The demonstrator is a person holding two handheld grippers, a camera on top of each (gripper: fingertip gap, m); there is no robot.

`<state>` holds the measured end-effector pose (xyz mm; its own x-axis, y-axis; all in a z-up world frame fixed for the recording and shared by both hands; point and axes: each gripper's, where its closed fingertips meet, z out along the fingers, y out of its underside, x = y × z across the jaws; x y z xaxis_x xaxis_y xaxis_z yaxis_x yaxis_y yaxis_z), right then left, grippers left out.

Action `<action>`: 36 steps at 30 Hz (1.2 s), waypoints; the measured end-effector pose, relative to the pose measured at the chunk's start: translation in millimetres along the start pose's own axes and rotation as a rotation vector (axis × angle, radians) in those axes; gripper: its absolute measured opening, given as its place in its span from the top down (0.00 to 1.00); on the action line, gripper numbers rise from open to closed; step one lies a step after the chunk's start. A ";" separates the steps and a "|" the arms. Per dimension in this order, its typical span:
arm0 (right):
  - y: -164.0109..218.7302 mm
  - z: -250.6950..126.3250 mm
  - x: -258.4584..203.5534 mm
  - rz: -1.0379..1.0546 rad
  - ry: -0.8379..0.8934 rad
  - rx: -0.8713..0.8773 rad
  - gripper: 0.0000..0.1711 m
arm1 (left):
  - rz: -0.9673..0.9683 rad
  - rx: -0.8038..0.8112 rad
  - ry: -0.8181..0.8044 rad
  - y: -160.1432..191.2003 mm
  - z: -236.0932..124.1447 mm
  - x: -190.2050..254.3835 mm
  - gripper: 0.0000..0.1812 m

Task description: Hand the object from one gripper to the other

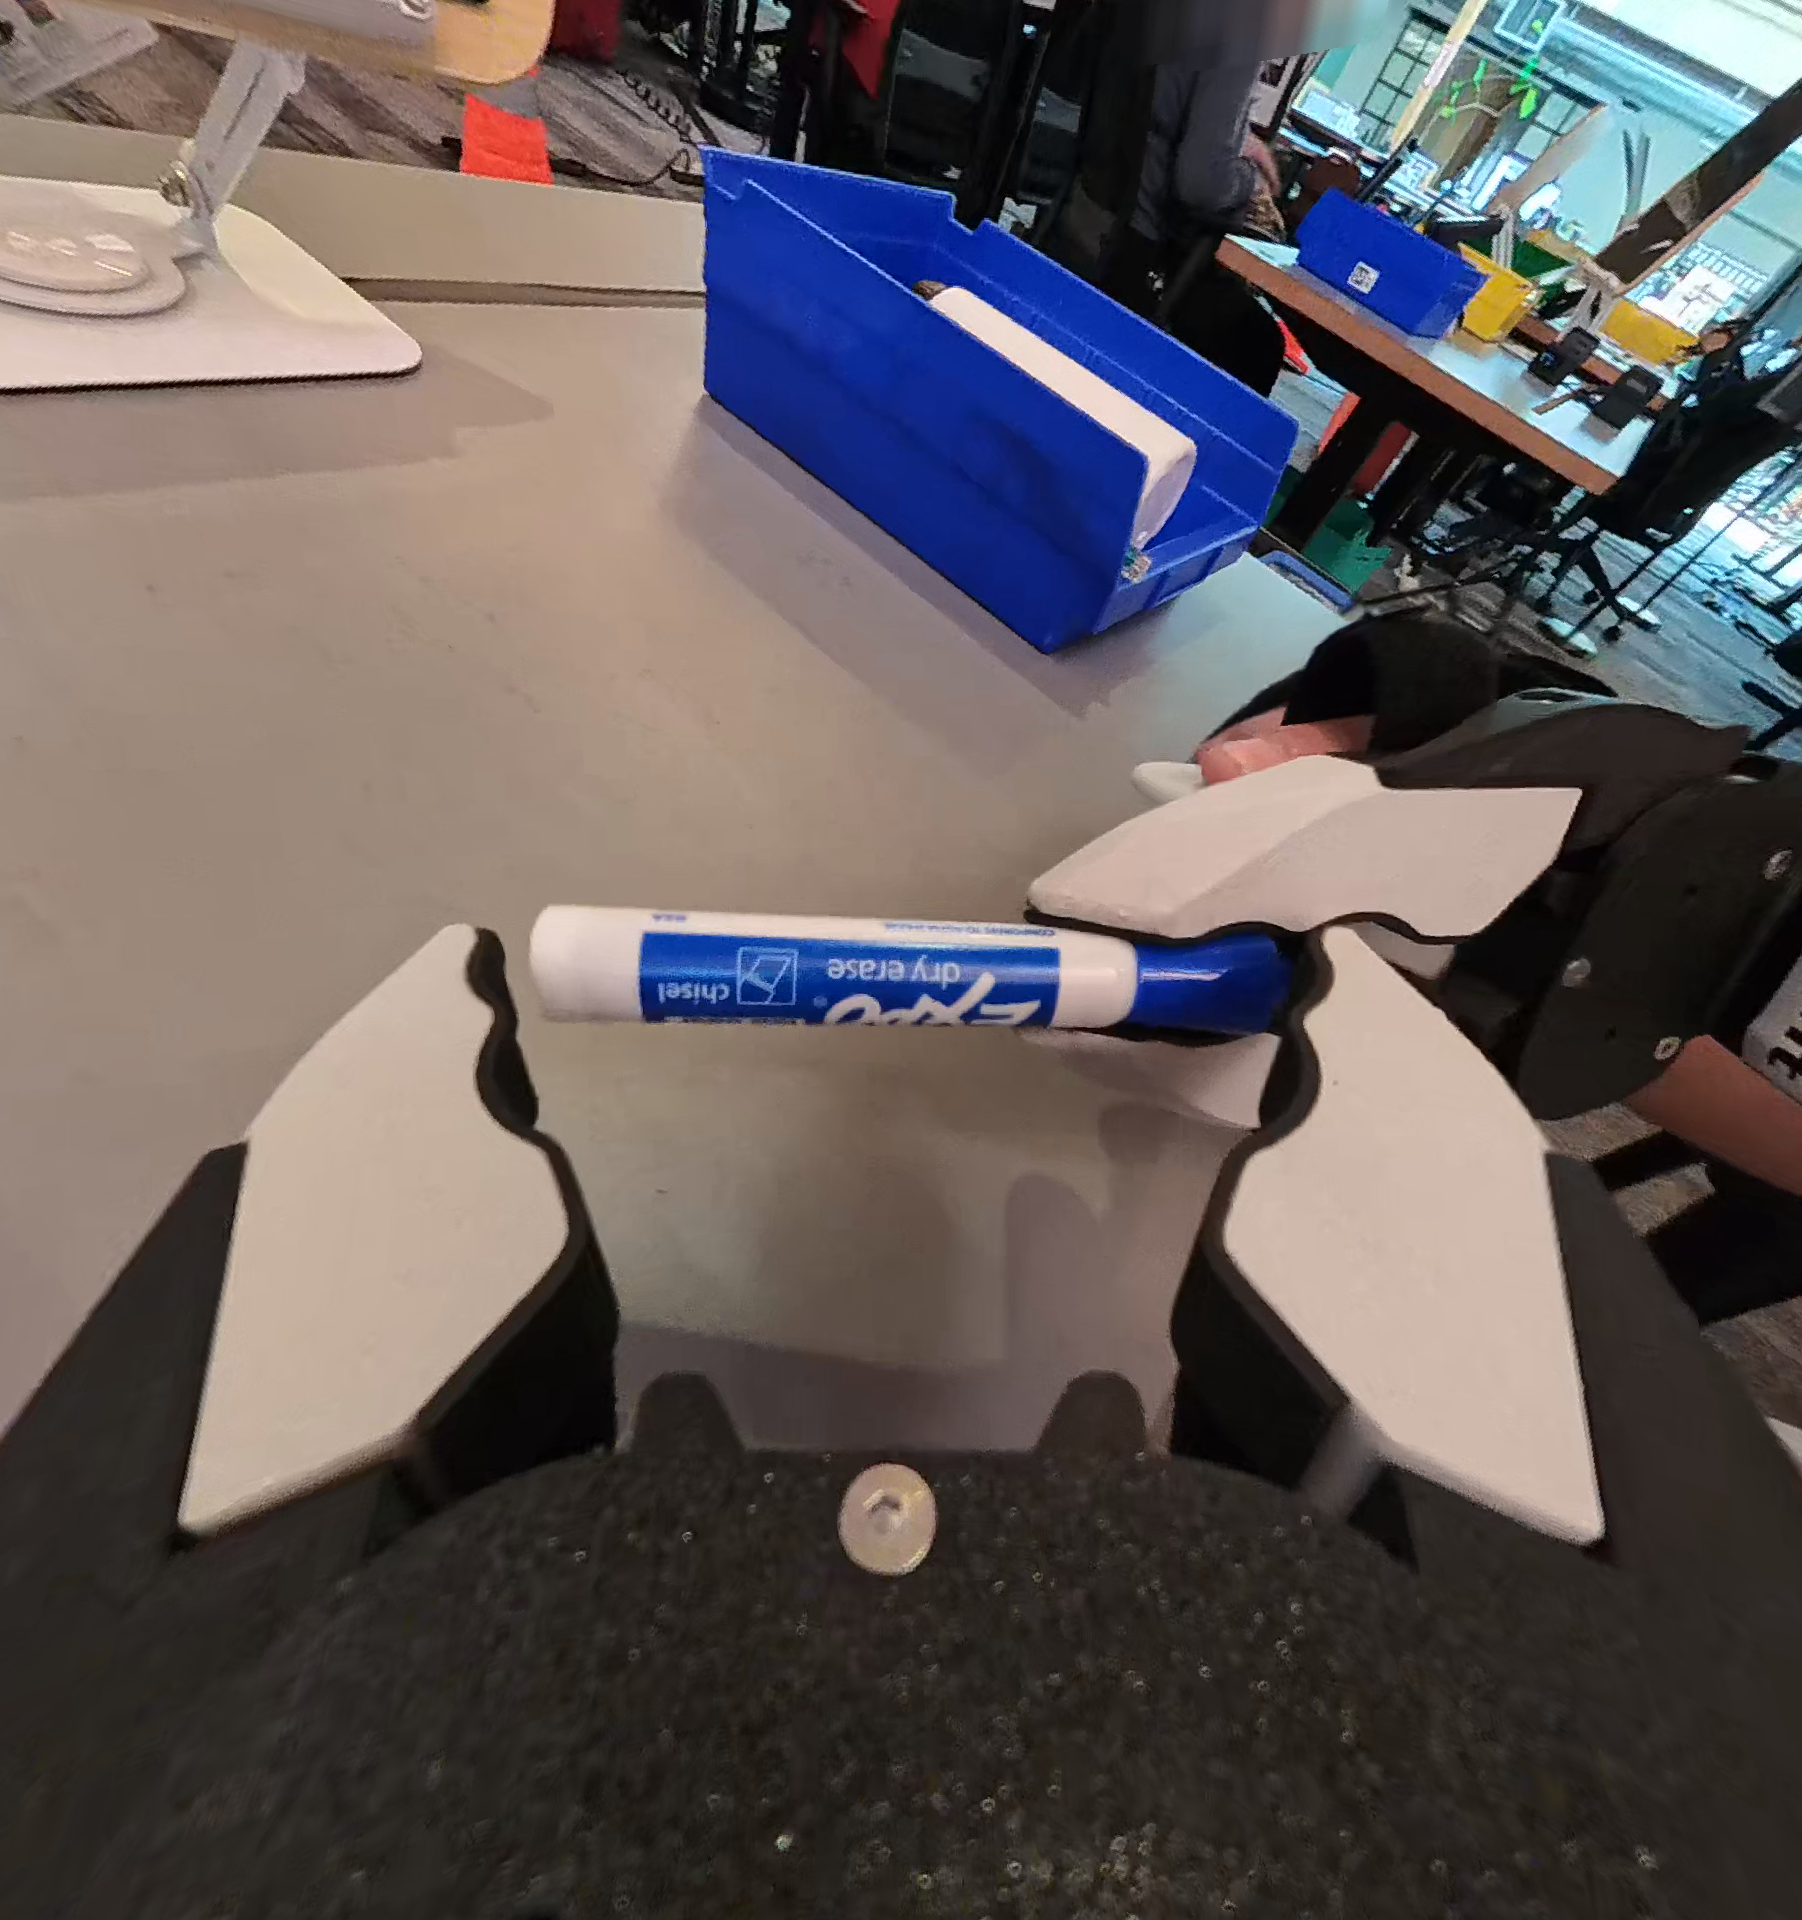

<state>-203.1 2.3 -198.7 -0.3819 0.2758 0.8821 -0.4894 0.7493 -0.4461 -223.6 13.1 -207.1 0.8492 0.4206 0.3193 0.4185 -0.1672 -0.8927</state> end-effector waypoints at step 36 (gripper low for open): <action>43.7 4.3 11.2 1.559 -0.738 0.111 0.79 | 1.071 -0.287 -0.197 -4.6 42.4 5.0 0.30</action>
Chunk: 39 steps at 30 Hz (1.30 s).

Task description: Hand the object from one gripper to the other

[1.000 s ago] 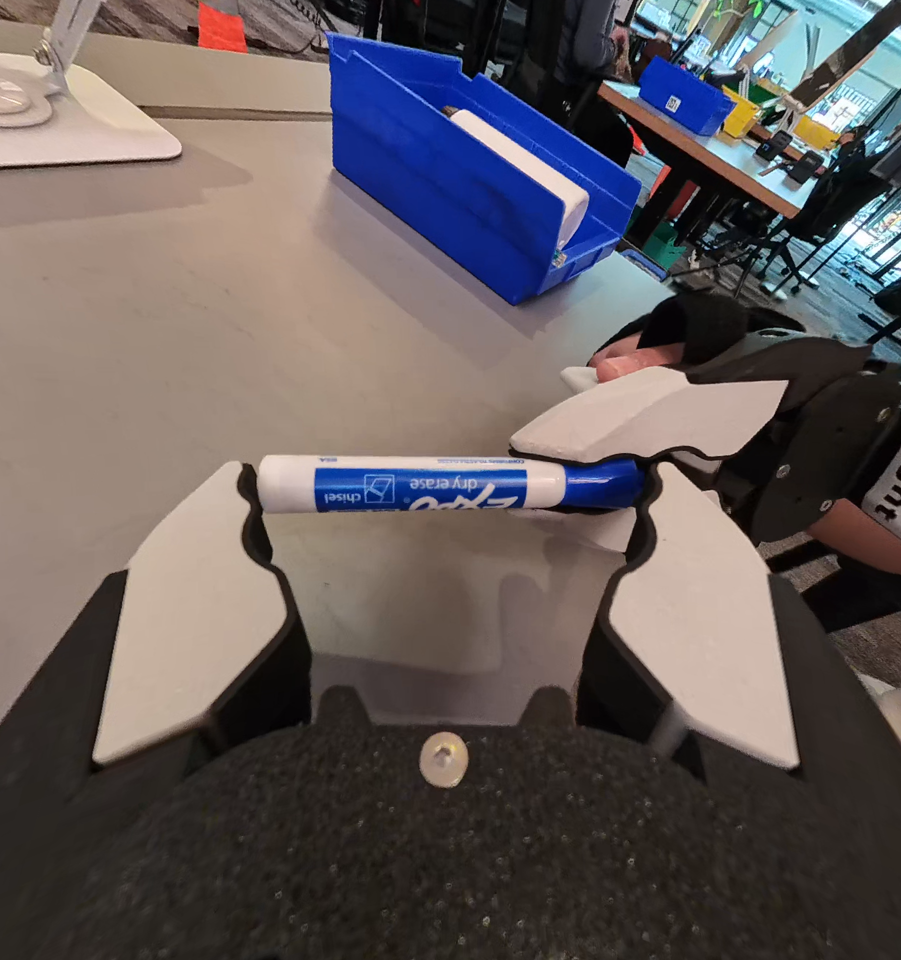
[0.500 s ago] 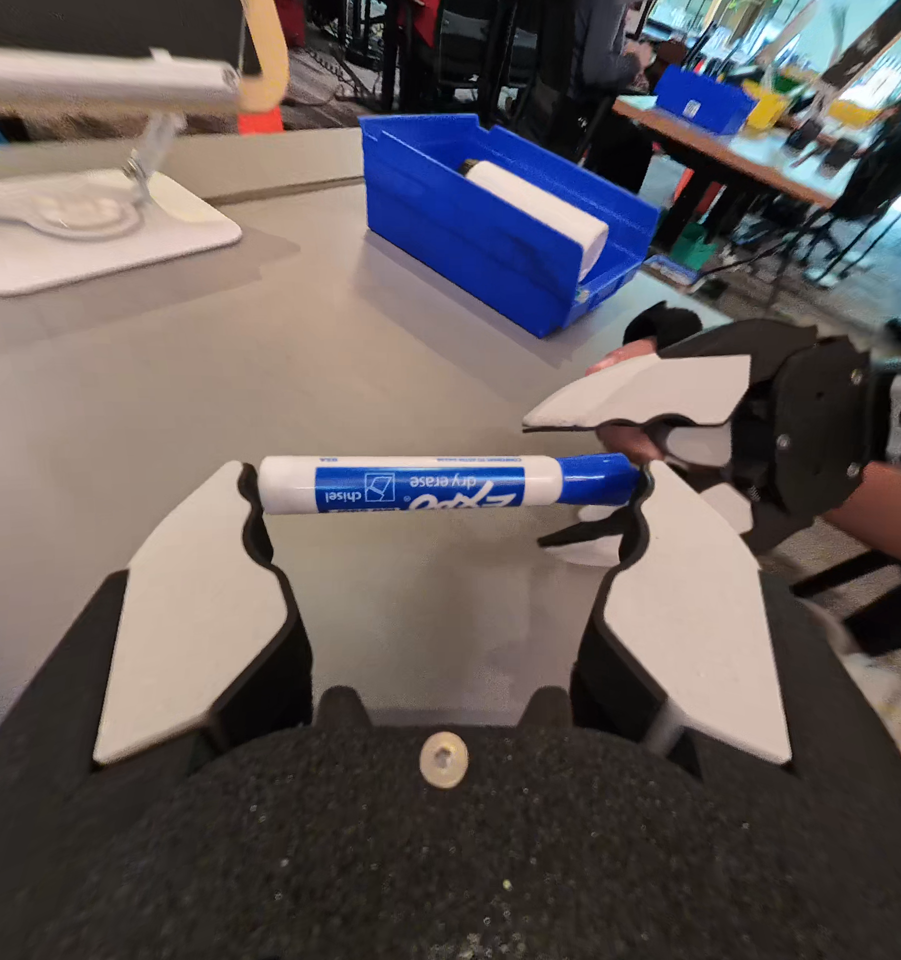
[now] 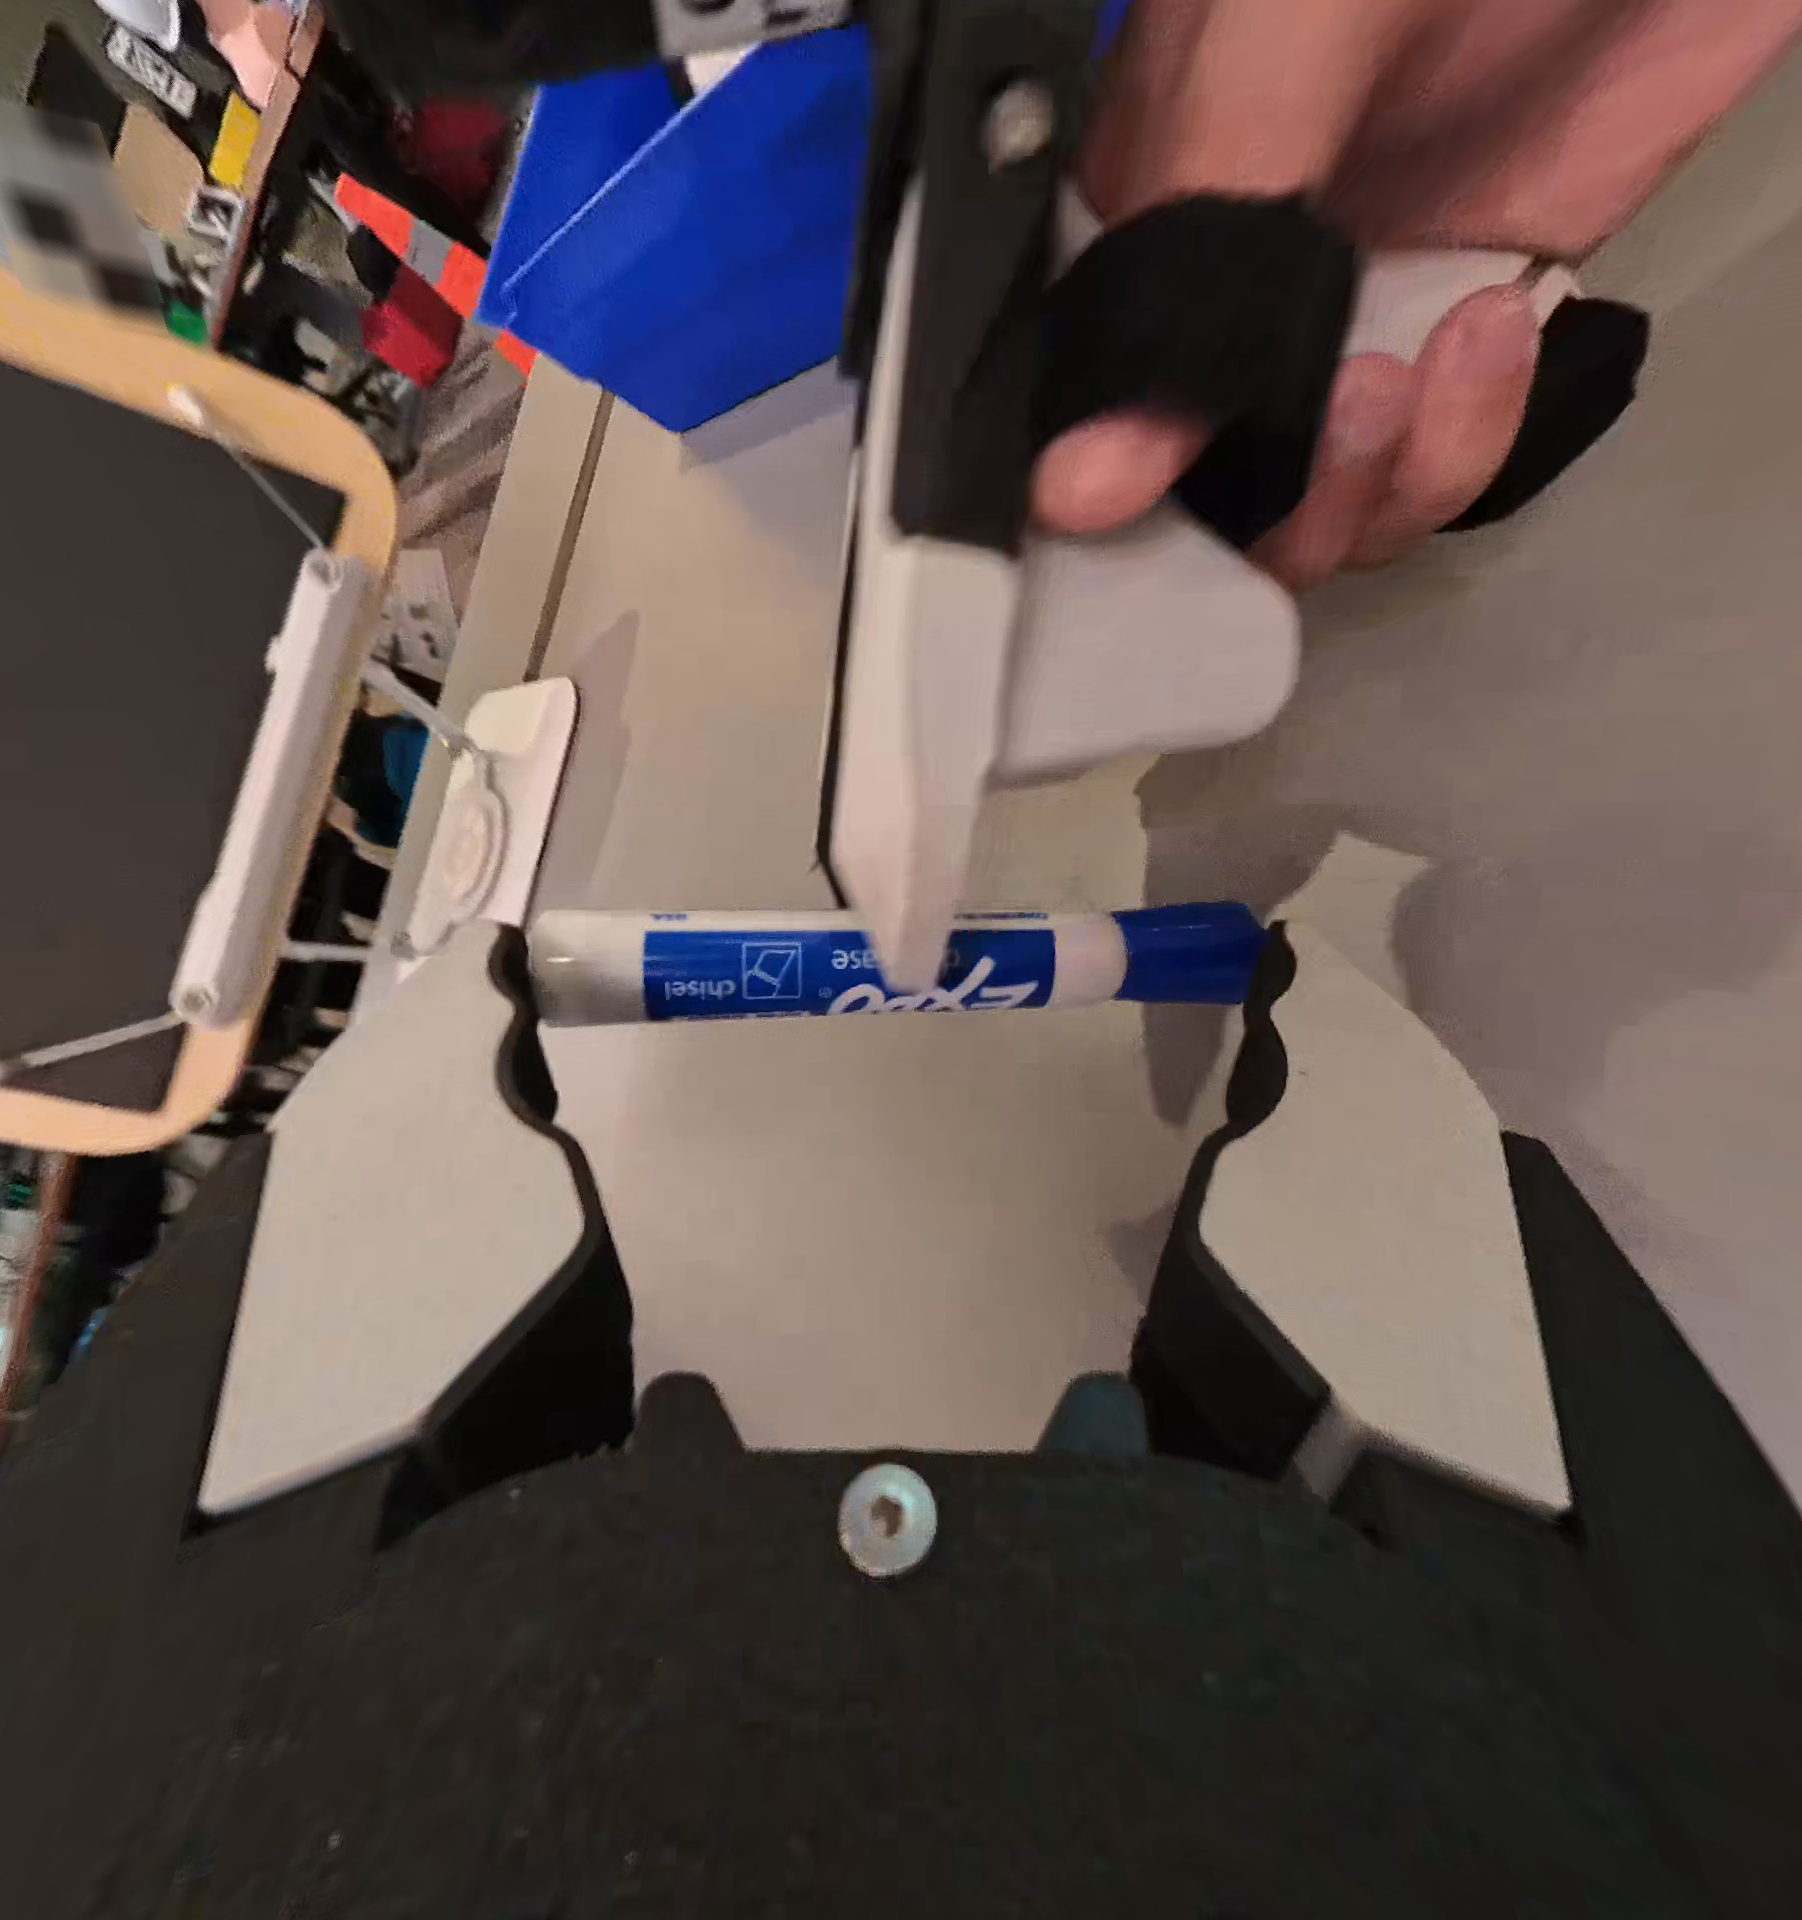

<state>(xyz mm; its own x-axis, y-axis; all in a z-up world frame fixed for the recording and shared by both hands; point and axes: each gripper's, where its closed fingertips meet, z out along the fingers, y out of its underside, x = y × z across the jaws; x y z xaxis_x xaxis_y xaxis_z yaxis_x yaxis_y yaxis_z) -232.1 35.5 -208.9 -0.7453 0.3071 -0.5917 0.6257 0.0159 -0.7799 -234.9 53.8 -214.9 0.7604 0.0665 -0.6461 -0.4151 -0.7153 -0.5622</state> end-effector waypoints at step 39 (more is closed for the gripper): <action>-21.7 -15.8 -13.5 -0.780 0.425 0.147 0.43 | -1.595 0.461 0.739 -6.9 -39.3 -4.3 0.90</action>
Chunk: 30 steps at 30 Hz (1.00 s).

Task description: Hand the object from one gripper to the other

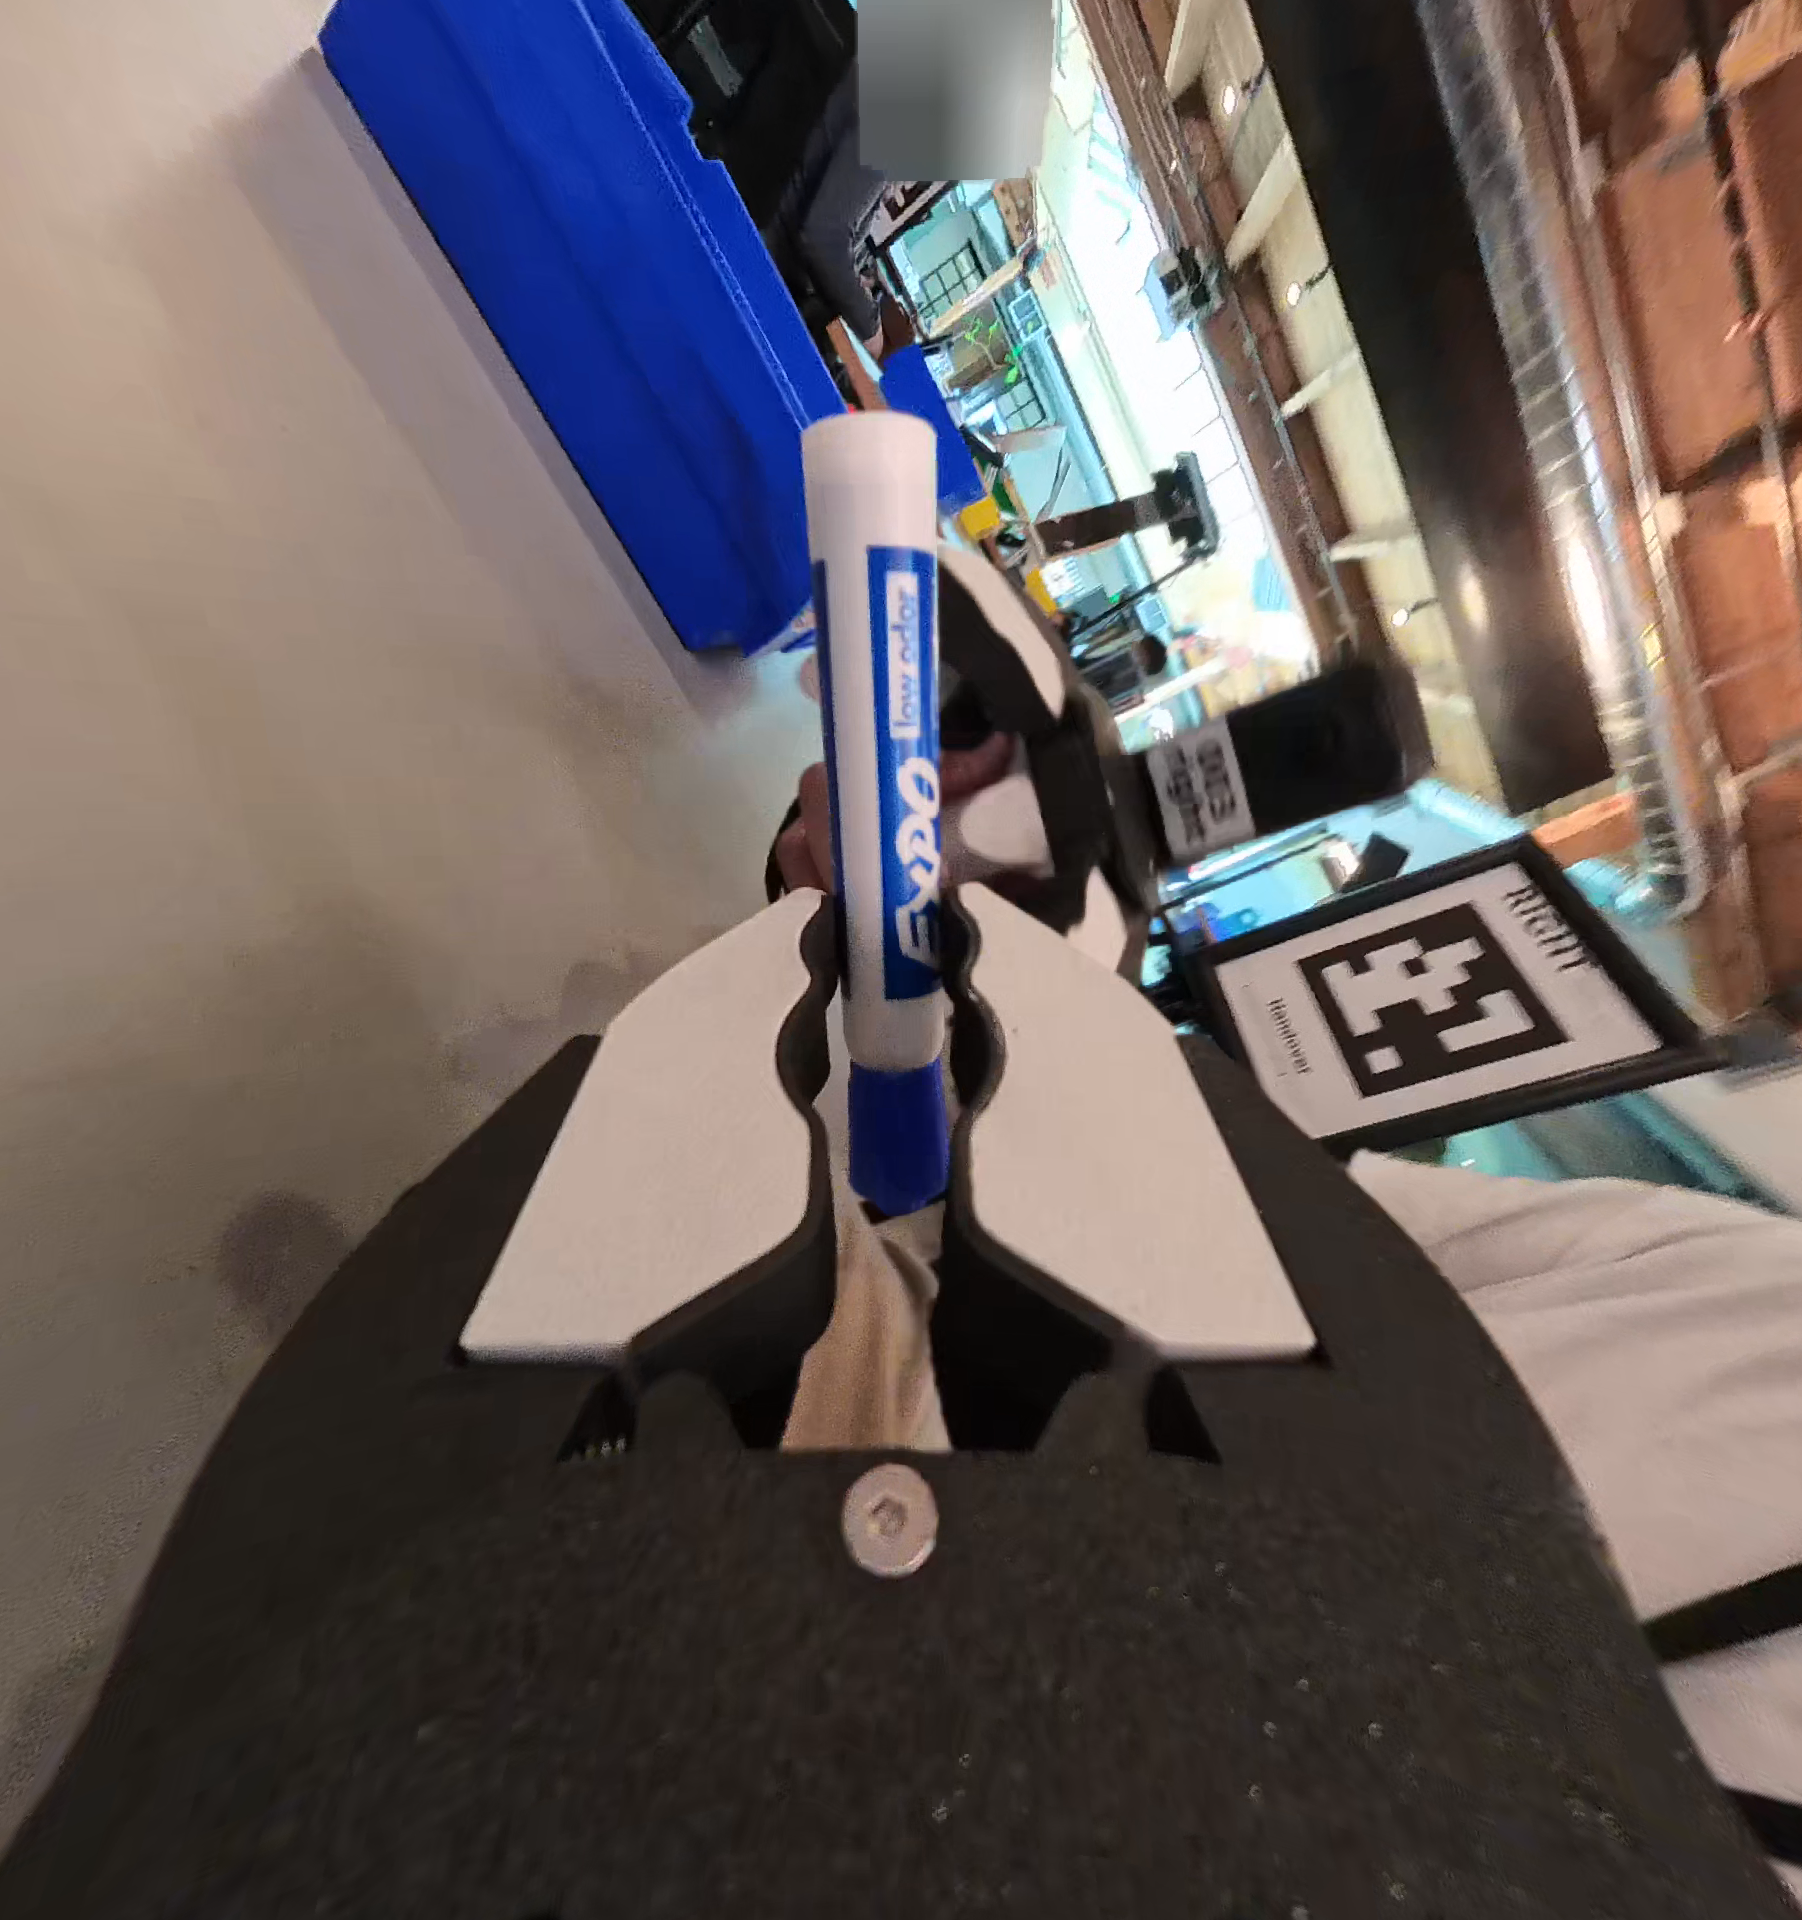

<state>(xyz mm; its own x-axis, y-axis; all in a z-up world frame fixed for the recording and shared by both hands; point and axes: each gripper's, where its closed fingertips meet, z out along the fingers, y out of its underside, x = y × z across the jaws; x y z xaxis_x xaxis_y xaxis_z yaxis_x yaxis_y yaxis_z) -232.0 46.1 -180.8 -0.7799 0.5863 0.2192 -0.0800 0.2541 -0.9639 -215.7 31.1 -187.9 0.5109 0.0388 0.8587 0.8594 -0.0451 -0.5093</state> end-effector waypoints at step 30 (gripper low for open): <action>12.1 16.3 -37.5 -0.181 -0.058 -0.112 0.23 | -0.277 -0.127 0.152 30.8 12.2 15.1 0.90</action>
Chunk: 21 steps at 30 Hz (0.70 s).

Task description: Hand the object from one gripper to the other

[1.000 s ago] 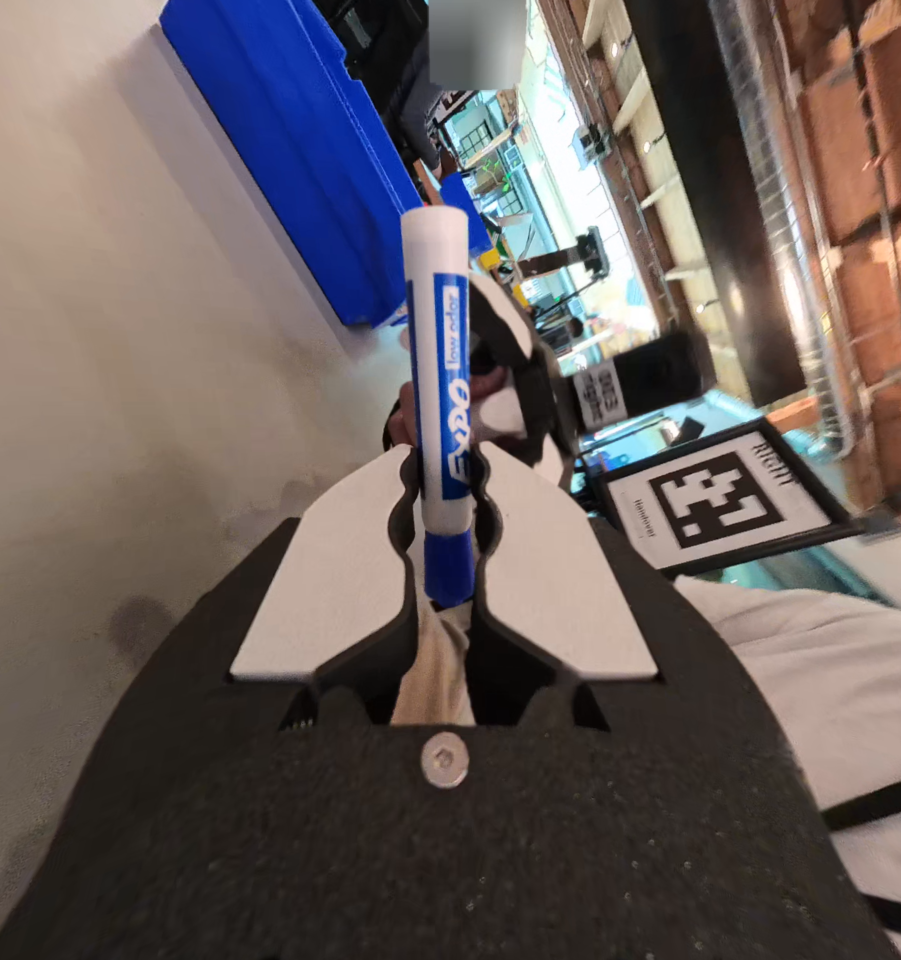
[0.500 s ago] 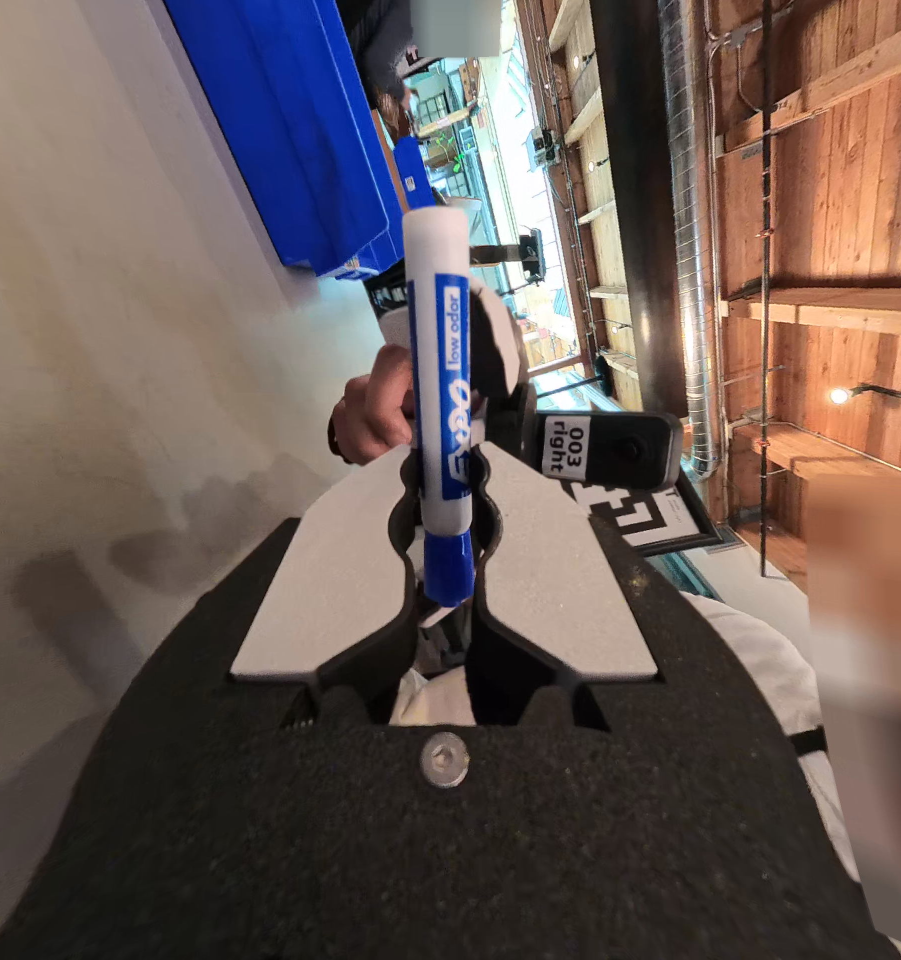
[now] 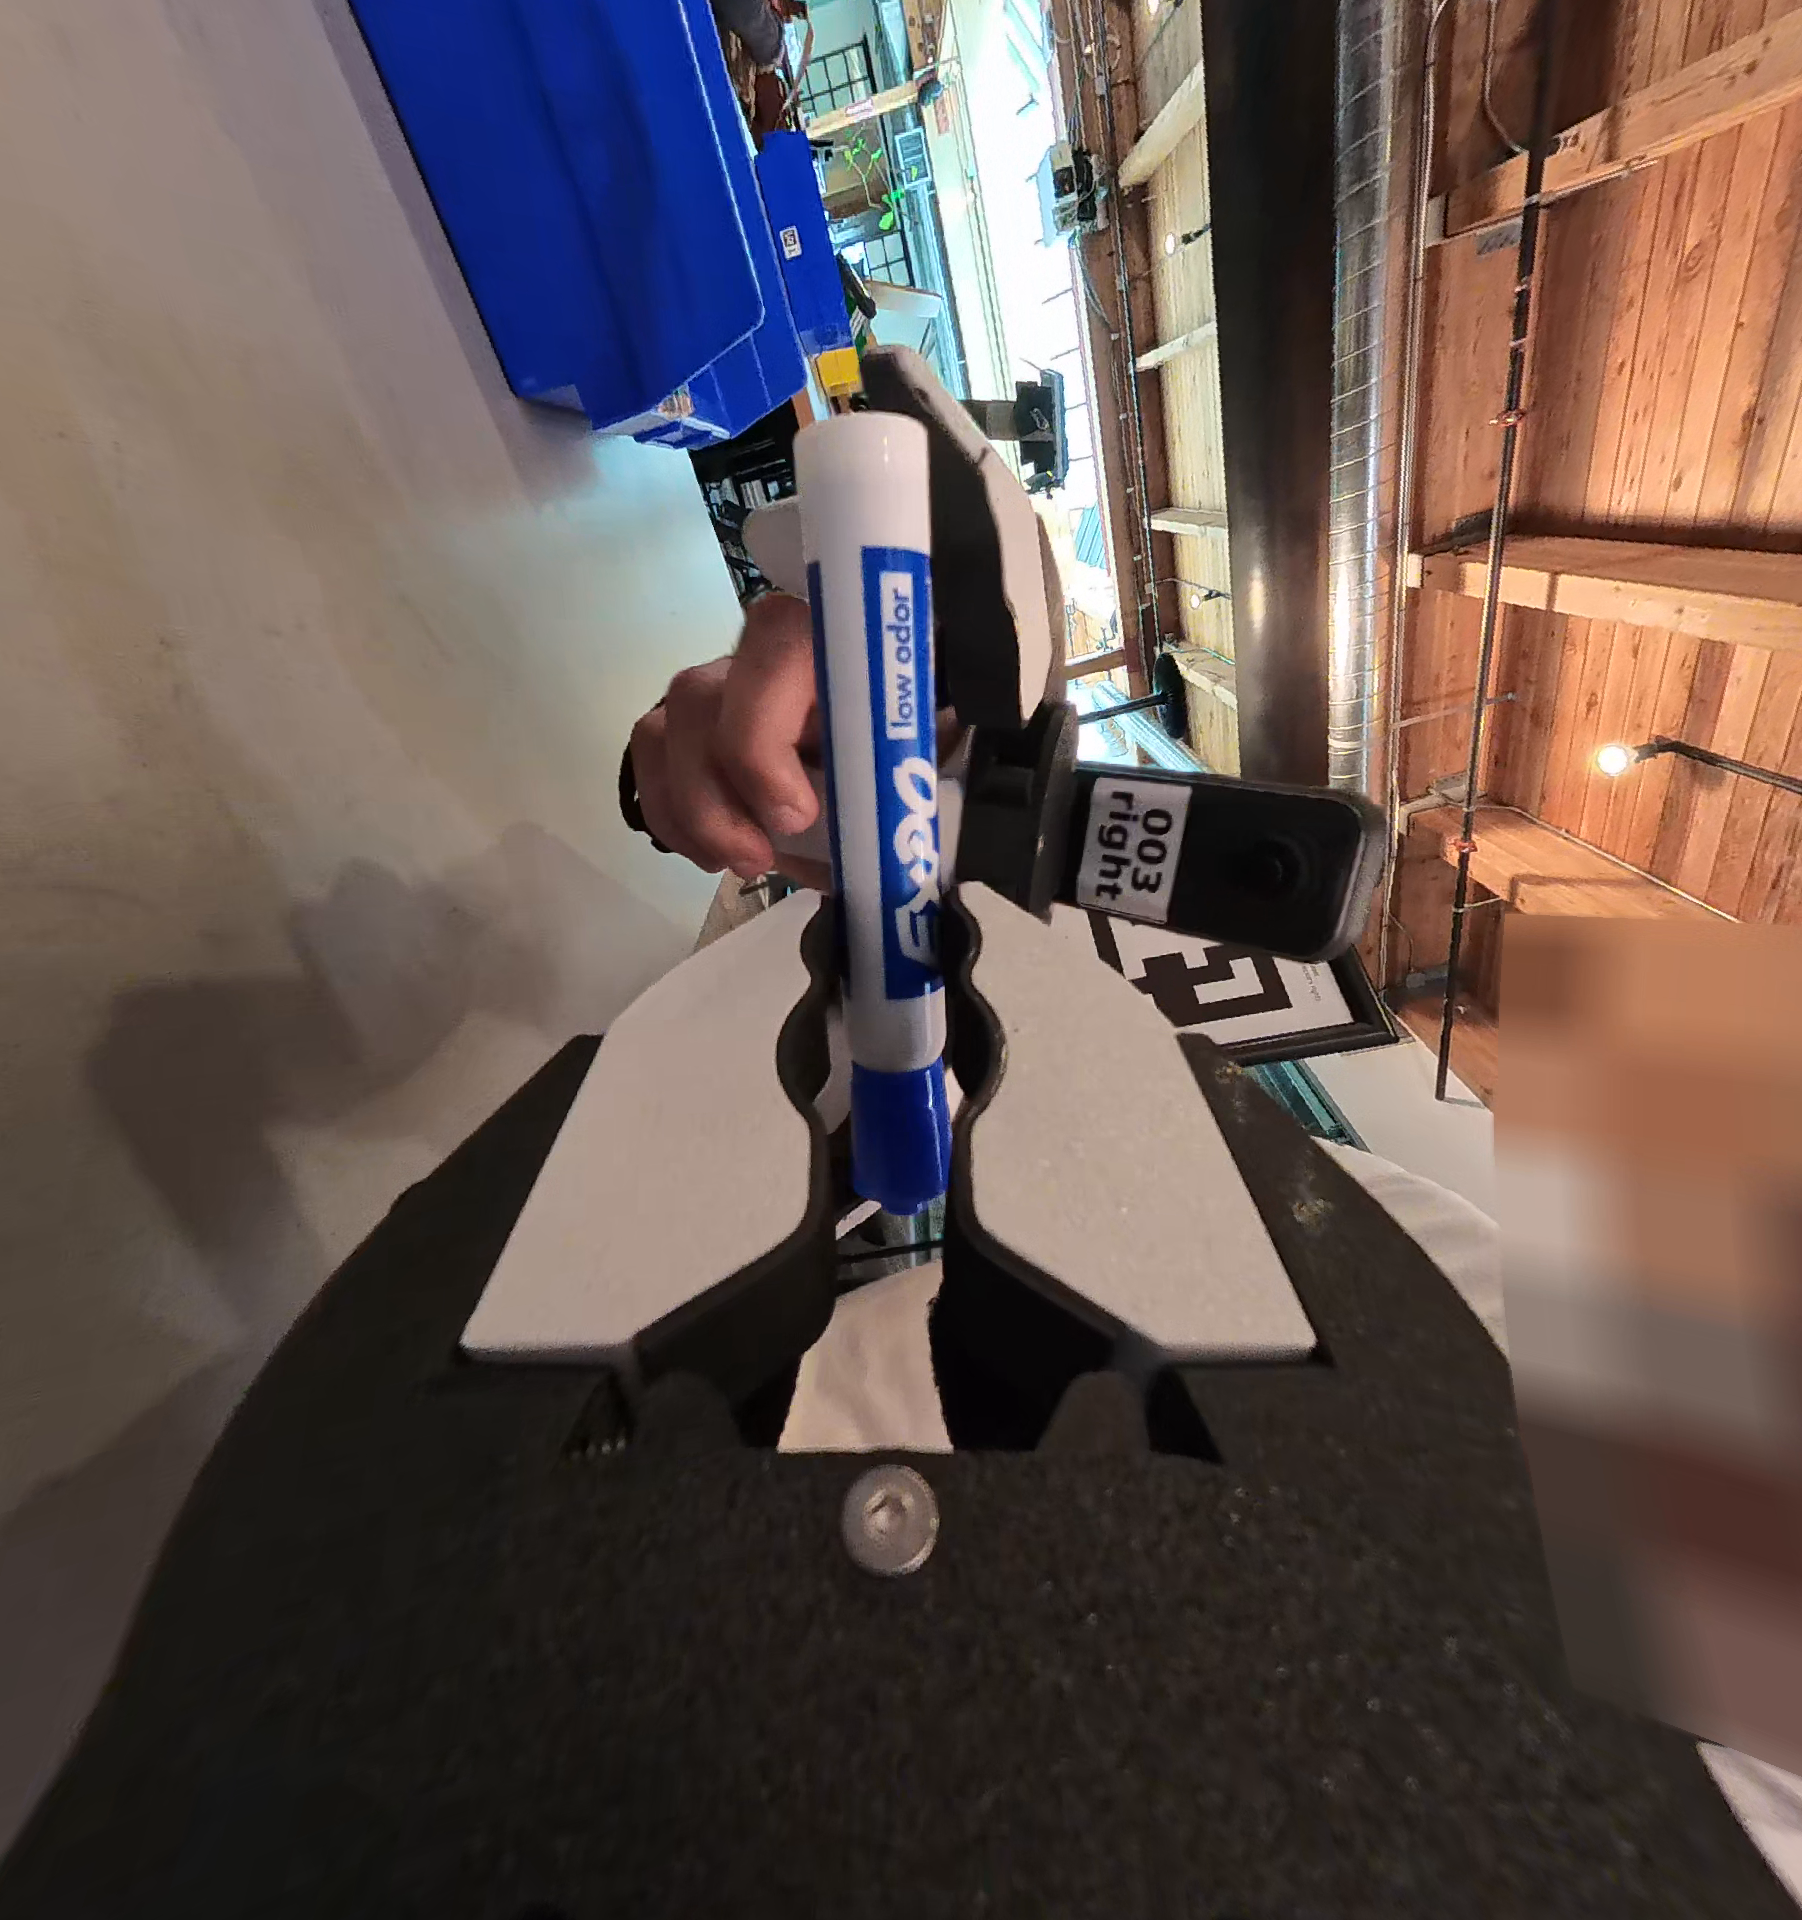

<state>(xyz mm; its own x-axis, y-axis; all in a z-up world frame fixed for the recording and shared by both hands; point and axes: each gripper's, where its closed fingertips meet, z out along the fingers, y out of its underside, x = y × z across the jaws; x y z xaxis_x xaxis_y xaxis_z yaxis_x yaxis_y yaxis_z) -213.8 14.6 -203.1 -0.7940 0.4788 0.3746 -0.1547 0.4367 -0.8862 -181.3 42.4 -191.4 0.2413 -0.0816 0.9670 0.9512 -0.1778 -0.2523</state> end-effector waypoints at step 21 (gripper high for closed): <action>28.5 -13.7 60.2 0.454 0.092 -0.002 0.24 | 0.910 0.220 -1.259 -71.5 -111.2 -49.7 0.70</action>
<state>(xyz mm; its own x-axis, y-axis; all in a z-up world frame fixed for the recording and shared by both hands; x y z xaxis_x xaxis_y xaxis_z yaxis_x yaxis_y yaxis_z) -257.9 66.3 -202.1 -0.7257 0.6875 -0.0284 0.1979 0.1690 -0.9655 -282.6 -49.9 -225.3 0.6200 0.7818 -0.0662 0.3837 -0.3758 -0.8435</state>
